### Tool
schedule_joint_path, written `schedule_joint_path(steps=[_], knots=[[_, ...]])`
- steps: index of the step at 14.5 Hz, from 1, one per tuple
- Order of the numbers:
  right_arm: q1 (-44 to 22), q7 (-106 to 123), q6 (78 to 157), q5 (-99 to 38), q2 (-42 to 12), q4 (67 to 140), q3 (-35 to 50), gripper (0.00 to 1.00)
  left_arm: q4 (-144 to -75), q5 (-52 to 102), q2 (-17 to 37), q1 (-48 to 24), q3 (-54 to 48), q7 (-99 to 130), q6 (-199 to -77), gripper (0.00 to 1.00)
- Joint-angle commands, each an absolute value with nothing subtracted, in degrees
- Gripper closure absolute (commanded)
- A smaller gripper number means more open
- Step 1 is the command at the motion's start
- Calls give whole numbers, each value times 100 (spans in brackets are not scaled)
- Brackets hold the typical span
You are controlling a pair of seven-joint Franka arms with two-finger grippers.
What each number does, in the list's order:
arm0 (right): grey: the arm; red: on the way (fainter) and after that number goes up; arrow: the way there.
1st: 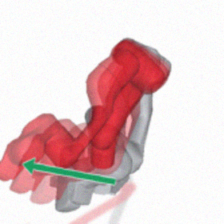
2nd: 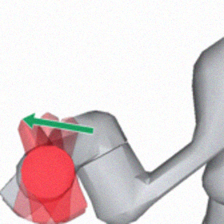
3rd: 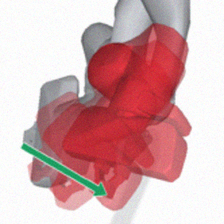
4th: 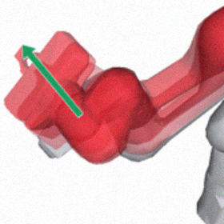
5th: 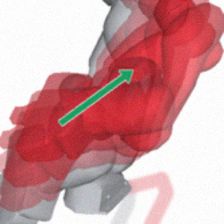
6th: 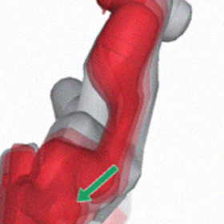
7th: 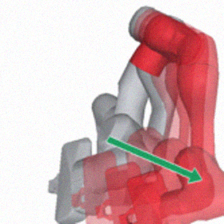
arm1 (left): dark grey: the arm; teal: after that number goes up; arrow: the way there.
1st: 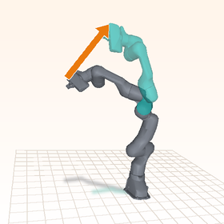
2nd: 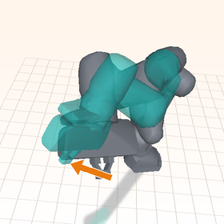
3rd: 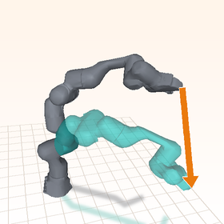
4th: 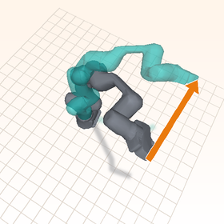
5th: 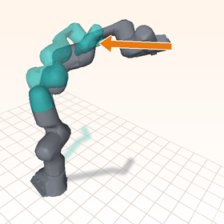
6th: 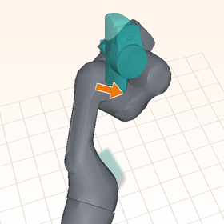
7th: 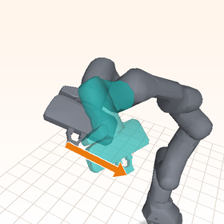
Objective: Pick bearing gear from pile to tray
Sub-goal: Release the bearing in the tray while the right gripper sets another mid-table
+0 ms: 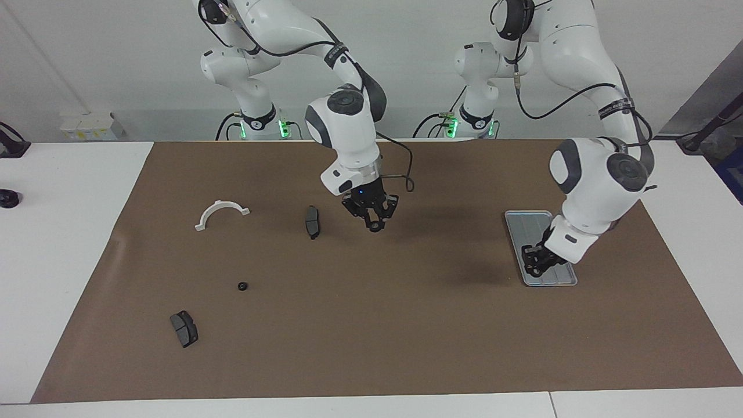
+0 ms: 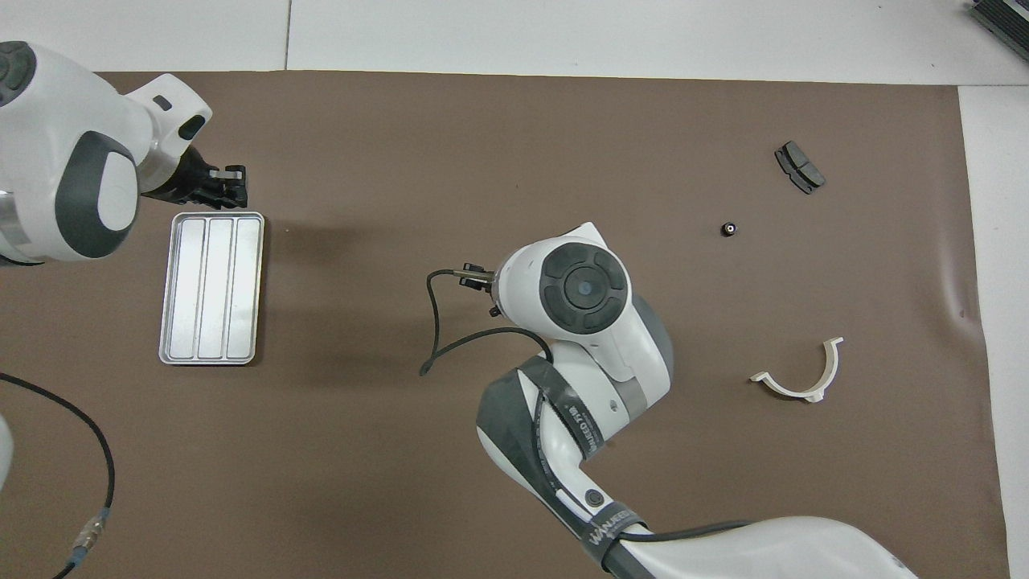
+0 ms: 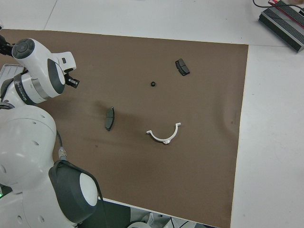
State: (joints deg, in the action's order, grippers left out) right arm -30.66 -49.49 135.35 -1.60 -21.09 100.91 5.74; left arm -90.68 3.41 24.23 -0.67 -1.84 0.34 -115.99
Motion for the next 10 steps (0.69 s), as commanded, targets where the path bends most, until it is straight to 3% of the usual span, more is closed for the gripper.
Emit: schedule_joint_path(steps=[1,4,5,6,7,8,10], knots=[[-3365,-5438,13946,60,-3012,9502,545,100,-9824,413,2049,297,-220,-543,-11654,100],[-3366,-5651,14316,369,-3312,9439,562,99,-10816,413,1680,597,-211,-1115,-12021,100],[-3384,-5651,14535,387,-3418,9448,554,91,-11133,413,1592,667,-211,-1238,-12258,100],[-3366,-5669,14546,395,-3436,9448,554,73,-11336,413,1530,685,-220,-1291,-12461,100],[-3392,-5704,14459,396,-3437,9431,554,16,-11434,413,1503,686,-211,-1283,-12550,93],[-3445,-5756,14275,404,-3410,9405,502,0,-11435,413,1503,677,-220,-1275,-12551,78],[-3341,-5748,13696,535,-3078,9238,396,0,-11400,413,1512,668,-211,-1266,-12559,19]])
